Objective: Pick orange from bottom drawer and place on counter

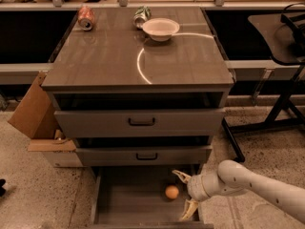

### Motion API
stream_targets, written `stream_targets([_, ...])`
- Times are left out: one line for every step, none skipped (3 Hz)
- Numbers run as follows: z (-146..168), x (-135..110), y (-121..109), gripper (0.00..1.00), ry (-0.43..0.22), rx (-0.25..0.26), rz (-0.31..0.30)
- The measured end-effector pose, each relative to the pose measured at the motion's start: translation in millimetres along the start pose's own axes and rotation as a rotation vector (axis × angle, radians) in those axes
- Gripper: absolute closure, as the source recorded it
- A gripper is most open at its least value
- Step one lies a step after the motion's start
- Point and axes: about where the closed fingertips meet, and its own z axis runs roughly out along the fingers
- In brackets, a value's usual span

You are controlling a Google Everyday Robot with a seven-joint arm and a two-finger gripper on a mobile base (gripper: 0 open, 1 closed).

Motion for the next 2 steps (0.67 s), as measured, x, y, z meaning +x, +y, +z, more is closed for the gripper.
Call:
stream_targets([43.7,57.3,-12.2,0.0,-0.061,0.001,-0.031])
stream_targets([43.8,57.4,-12.2,0.0,-0.061,0.001,-0.032])
